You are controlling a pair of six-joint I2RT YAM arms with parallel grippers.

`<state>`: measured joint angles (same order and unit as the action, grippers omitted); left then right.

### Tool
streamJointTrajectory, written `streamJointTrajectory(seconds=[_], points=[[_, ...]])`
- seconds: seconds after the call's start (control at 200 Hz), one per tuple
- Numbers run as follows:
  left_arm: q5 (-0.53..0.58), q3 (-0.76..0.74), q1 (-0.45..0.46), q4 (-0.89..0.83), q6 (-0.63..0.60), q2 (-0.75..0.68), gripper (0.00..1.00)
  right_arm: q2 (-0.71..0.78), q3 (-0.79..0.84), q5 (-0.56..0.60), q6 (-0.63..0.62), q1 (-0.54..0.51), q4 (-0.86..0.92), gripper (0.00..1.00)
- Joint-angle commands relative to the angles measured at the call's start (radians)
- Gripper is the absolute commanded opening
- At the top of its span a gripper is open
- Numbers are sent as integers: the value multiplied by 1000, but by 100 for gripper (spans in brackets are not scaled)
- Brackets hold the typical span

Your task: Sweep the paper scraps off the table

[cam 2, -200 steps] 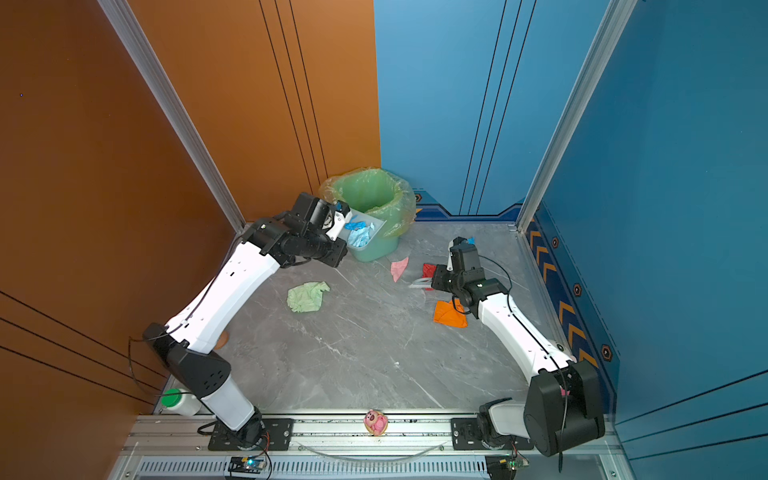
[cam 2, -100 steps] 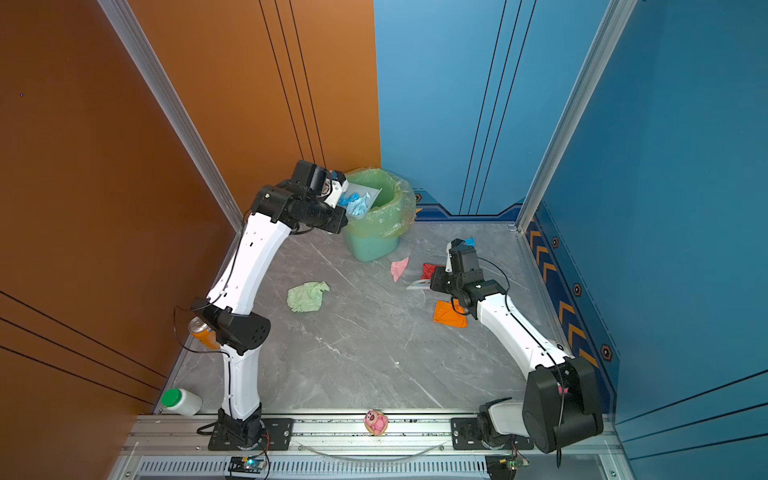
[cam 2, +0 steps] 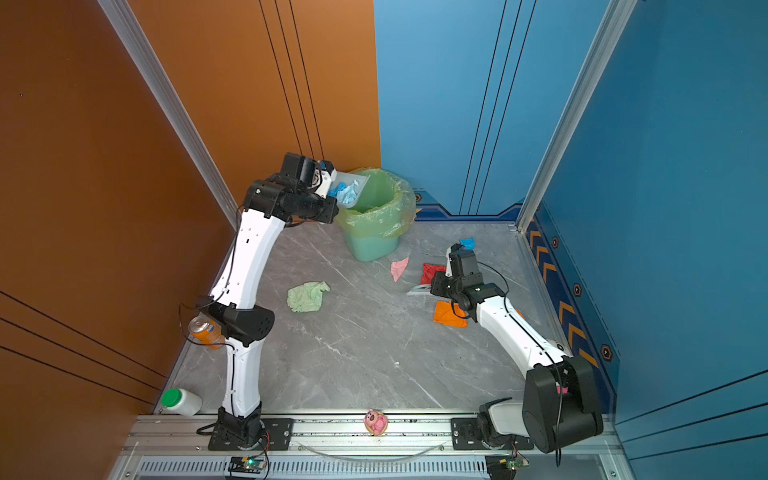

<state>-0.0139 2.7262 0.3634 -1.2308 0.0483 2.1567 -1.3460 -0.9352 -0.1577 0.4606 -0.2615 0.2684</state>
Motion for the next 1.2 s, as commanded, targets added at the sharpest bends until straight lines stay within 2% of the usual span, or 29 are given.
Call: streamJointTrajectory(seconds=[0.0, 0.546, 1.196], points=[[64, 24, -26, 36, -20, 19, 0, 30, 16, -10, 4, 5, -11, 0], [133, 21, -55, 154, -6, 80, 0, 13, 27, -14, 26, 2, -35, 0], [242, 10, -12, 257, -74, 144, 0, -19, 43, -24, 43, -1, -73, 0]])
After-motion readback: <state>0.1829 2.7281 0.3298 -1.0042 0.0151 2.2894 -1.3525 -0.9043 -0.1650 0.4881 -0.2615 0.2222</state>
